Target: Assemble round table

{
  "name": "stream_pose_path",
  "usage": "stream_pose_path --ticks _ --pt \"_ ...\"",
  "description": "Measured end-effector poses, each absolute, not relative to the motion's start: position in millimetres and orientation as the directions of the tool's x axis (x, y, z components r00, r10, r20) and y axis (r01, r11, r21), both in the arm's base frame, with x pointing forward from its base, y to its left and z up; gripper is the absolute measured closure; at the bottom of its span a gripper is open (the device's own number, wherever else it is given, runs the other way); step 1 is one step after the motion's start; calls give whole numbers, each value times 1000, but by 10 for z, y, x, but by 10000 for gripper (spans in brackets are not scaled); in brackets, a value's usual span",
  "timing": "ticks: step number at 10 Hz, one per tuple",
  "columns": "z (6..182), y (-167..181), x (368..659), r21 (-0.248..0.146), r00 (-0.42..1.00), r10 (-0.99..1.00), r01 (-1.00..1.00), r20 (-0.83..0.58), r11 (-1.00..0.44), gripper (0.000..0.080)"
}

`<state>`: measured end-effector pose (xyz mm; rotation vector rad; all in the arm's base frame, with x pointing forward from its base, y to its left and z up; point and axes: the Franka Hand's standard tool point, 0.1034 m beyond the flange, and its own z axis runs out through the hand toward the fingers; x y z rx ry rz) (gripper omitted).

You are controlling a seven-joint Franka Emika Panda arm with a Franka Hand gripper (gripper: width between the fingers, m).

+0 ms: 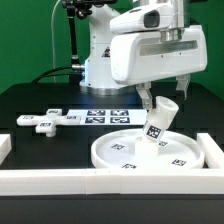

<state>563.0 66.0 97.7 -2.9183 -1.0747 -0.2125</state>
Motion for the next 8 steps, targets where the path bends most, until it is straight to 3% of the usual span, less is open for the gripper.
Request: stream_pose_path --ticks 1,4,7,8 --pt "977 657 5632 31 724 677 680 133 -733 151" --pt "949 682 5757 88 454 889 885 55 -458 151" --pt "884 668 5782 102 249 968 963 3 -248 151" --pt "873 651 5779 100 238 971 966 0 -237 151"
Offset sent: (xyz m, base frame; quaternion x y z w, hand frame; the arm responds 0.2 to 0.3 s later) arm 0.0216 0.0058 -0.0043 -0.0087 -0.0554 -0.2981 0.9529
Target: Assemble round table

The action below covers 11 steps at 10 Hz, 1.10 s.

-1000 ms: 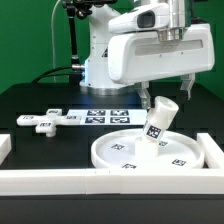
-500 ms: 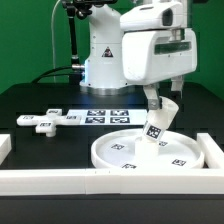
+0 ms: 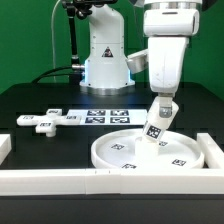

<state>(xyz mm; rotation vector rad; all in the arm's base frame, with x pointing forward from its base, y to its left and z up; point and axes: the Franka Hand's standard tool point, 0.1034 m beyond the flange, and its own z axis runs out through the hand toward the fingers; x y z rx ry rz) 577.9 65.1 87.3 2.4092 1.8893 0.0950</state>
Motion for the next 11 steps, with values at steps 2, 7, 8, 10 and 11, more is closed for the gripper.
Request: stream_pose_path --ticks 2,7,8,10,11 --pt "867 579 5781 98 252 968 963 0 -251 279" --pt "886 519 5777 92 268 963 959 1 -267 365" --pt "893 438 5763 82 283 959 956 -3 -282 365" --pt "896 245 5761 62 317 948 946 16 -318 373" --pt "894 265 5759 64 314 949 947 11 -314 373"
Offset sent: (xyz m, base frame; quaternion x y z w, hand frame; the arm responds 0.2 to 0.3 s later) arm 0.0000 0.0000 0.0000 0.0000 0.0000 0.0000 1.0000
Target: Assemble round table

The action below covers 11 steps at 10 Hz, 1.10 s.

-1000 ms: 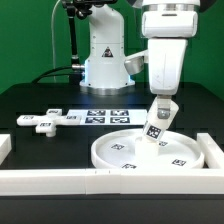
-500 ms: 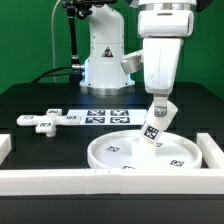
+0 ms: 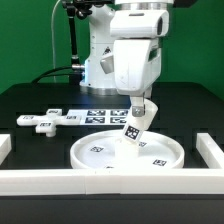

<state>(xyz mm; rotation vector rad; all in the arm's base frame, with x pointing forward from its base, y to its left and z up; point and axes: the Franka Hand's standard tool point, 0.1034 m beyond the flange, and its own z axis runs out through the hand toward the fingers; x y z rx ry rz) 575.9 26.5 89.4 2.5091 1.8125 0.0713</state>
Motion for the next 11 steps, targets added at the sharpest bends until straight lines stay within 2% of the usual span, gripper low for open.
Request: stream_pose_path --ticks 3,4,5,7,11 --pt "902 229 5757 62 315 949 947 17 -316 374" --pt "925 69 5712 33 359 932 932 47 -361 374" --pt "947 -138 5635 -22 440 894 898 80 -440 374" --pt "829 -276 5525 -82 481 874 876 72 -476 375" --pt "827 -271 5532 -80 518 853 855 65 -513 388"
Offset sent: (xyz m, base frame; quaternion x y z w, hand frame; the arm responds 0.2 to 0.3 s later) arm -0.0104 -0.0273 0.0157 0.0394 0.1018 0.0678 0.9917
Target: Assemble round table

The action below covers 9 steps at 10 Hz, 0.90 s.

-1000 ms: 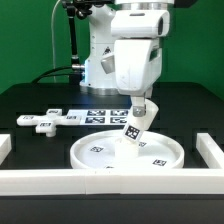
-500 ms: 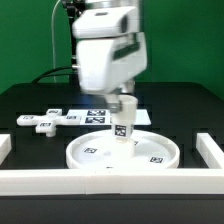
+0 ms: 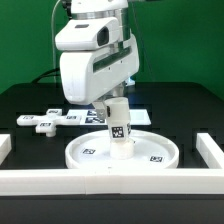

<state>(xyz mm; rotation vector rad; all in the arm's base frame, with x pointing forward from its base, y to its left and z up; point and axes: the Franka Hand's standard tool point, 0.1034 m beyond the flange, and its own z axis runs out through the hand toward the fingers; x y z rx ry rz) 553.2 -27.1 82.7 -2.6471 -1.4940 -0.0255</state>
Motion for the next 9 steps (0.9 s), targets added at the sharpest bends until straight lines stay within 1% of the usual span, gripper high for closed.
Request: stream_pose_path --ticks 1,2,3,4,6,9 --pt "828 -264 5532 -85 577 814 816 59 -572 388" --pt "835 -215 5529 -101 671 740 740 43 -665 388" --pt "833 -176 5510 -133 766 643 639 14 -758 388" --pt "832 -161 5521 -140 833 554 548 -4 -825 388" --pt "829 -69 5525 -137 931 364 357 -33 -924 389" --pt "822 -55 5523 -129 983 171 162 -61 -978 395"
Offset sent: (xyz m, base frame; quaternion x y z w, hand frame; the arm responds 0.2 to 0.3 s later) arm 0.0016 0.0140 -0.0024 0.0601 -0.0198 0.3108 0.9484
